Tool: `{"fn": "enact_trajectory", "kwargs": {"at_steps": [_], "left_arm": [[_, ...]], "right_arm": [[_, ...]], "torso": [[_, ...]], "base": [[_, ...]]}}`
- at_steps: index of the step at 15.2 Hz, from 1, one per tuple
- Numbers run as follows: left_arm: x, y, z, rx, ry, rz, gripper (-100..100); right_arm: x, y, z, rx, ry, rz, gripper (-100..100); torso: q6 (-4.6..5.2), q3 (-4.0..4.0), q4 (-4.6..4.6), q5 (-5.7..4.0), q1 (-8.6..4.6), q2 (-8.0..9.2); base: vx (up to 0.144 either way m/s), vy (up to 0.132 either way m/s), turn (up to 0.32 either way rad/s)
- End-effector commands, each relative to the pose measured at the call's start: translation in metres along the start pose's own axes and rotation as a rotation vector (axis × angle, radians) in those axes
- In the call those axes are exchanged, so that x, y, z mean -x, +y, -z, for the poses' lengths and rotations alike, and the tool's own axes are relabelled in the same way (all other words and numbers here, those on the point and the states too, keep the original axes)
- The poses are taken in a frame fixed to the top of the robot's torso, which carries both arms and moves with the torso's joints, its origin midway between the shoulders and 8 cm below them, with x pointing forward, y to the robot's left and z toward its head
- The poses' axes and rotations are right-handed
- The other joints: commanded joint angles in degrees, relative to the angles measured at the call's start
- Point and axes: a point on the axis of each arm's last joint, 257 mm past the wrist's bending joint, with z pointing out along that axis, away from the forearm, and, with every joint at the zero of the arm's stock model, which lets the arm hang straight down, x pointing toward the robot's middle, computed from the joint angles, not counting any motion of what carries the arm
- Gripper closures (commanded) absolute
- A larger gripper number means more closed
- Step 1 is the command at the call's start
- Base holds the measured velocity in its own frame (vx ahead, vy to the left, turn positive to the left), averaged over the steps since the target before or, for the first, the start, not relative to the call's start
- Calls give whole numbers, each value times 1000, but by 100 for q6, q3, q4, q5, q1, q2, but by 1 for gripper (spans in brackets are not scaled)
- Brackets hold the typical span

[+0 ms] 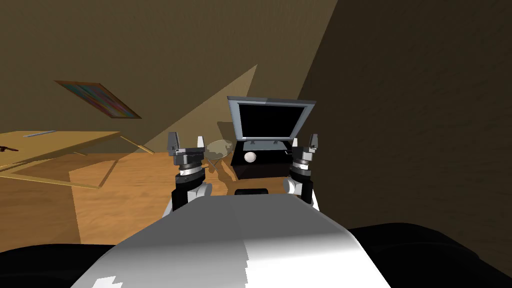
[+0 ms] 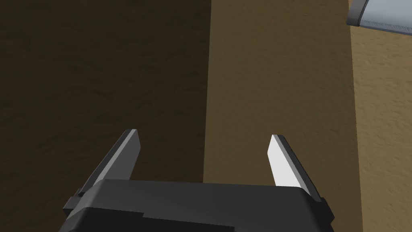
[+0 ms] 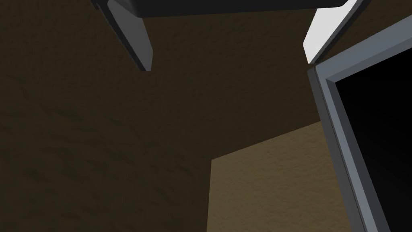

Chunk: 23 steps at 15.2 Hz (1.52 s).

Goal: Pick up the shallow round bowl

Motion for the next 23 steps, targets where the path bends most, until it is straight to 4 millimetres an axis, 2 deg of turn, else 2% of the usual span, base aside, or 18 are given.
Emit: {"fn": "enact_trajectory", "kwargs": {"at_steps": [1, 5, 6, 8, 9, 11, 12, 13, 14, 15, 16, 17, 18, 19, 20, 21, 22, 23], "left_arm": [[-3, 6, 1, 18, 28, -10, -100], [-9, 41, 6, 111, 90, -53, -100], [-9, 41, 6, 111, 90, -53, -100], [-8, 67, 11, 180, 110, -82, -100], [-8, 67, 11, 180, 110, -82, -100], [-7, 82, 14, 219, 118, -99, -100], [-5, 98, 19, 261, 125, -116, -100], [-5, 98, 19, 261, 125, -116, -100], [-3, 115, 23, 306, 130, -135, -100], [-3, 115, 23, 306, 130, -135, -100], [0, 133, 29, 354, 135, -155, -100], [0, 133, 29, 354, 135, -155, -100], [3, 152, 36, 404, 139, -175, -100], [3, 152, 36, 404, 139, -175, -100], [7, 170, 44, 455, 143, -196, -100], [7, 171, 44, 456, 143, -196, -100], [11, 190, 52, 510, 146, -218, -100], [11, 190, 52, 510, 146, -218, -100]], "right_arm": [[0, 0, 0, 0, 0, 0, 0], [0, 0, 0, 0, 0, 0, 0], [0, 0, 0, 0, 0, 0, 0], [0, 0, 0, 0, 0, 0, 0], [0, 0, 0, 0, 0, 0, 0], [0, 0, 0, 0, 0, 0, 0], [0, 0, 0, 0, 0, 0, 0], [0, 0, 0, 0, 0, 0, 0], [0, 0, 0, 0, 0, 0, 0], [0, 0, 0, 0, 0, 0, 0], [0, 0, 0, 0, 0, 0, 0], [0, 0, 0, 0, 0, 0, 0], [0, 0, 0, 0, 0, 0, 0], [0, 0, 0, 0, 0, 0, 0], [0, 0, 0, 0, 0, 0, 0], [0, 0, 0, 0, 0, 0, 0], [0, 0, 0, 0, 0, 0, 0], [0, 0, 0, 0, 0, 0, 0]], "torso": [[0, 0, 0, 0, 0, 0], [1, -4, -2, 0, -4, -7], [1, -5, -2, -1, -6, -9], [1, -8, -3, -1, -7, -13], [2, -9, -4, -1, -8, -16], [2, -10, -4, -1, -9, -16], [1, -9, -4, -2, -9, -15], [1, -8, -3, -2, -9, -14], [1, -8, -3, -2, -9, -13], [1, -8, -3, -2, -10, -13], [1, -8, -3, -2, -9, -14], [1, -9, -4, -1, -8, -15], [1, -9, -4, -2, -9, -16], [2, -10, -4, -2, -10, -17], [1, -10, -4, -2, -10, -16], [2, -10, -4, -2, -10, -16], [1, -9, -4, -2, -9, -16], [2, -11, -4, -2, -11, -18]], "base": [[4, -3, -14], [17, -15, -53], [31, -22, -33], [33, -25, -41], [32, -21, -50], [28, -22, -57], [25, -24, -51], [23, -22, -42], [28, -21, -59], [27, -19, -47], [33, -20, -66], [33, -23, -58], [37, -27, -68], [32, -24, -53], [29, -24, -67], [32, -21, -54], [41, -26, -74], [41, -26, -60]]}}
